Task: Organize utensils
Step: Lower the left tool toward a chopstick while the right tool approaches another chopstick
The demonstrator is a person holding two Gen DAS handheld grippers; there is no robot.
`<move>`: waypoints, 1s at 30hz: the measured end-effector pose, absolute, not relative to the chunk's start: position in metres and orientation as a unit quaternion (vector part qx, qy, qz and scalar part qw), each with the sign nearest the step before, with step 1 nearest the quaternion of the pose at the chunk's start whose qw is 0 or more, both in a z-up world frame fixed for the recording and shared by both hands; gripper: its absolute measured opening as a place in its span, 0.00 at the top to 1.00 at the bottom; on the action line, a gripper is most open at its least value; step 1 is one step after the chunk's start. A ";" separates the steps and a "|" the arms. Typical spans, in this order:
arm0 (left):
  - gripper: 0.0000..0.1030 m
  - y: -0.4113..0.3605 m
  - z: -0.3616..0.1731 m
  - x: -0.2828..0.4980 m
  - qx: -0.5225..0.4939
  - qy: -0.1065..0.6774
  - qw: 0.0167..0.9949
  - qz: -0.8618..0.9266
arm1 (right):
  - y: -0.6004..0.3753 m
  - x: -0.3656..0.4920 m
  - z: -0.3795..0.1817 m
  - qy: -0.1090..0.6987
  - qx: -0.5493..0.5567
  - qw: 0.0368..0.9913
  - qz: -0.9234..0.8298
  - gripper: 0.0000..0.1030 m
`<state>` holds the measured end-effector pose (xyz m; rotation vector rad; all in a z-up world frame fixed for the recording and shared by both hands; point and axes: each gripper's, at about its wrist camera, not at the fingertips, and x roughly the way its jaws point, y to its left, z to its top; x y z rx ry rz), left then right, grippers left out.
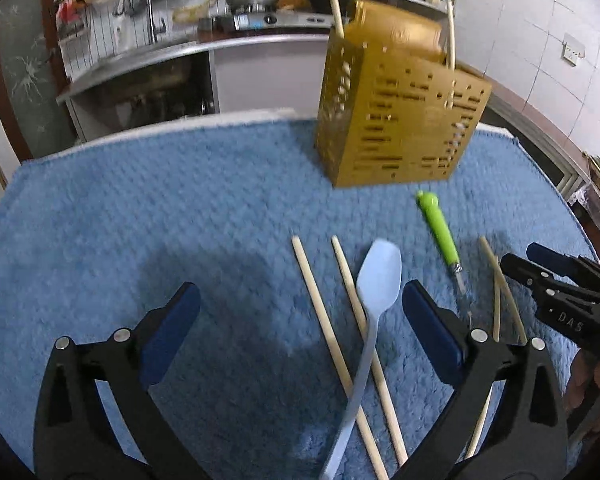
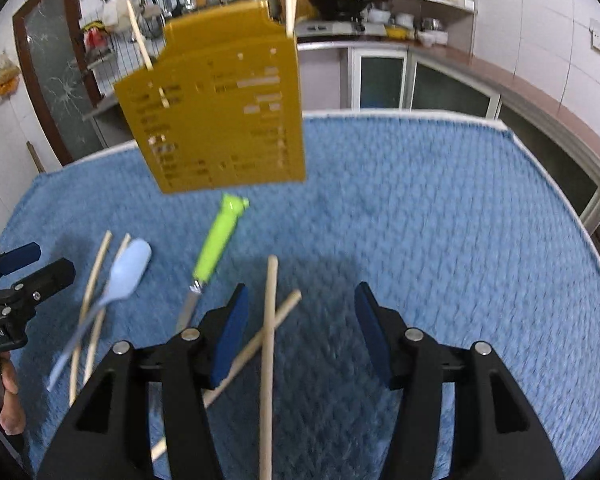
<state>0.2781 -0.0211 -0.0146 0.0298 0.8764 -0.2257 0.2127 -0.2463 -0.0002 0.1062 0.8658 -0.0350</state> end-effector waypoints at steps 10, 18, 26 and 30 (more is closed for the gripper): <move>0.06 -0.019 -0.027 0.282 0.001 0.452 0.886 -0.102 | -0.245 0.208 -0.010 0.434 0.059 0.899 -0.012 0.52; 0.16 -0.011 -0.032 0.281 -0.002 0.462 0.881 -0.101 | -0.250 0.203 -0.006 0.441 0.069 0.895 -0.009 0.53; 0.33 -0.012 -0.033 0.282 0.007 0.467 0.878 -0.106 | -0.252 0.199 -0.011 0.456 0.056 0.888 -0.010 0.61; 0.46 -0.019 -0.038 0.285 0.013 0.478 0.871 -0.114 | -0.252 0.200 -0.011 0.458 0.050 0.887 -0.012 0.65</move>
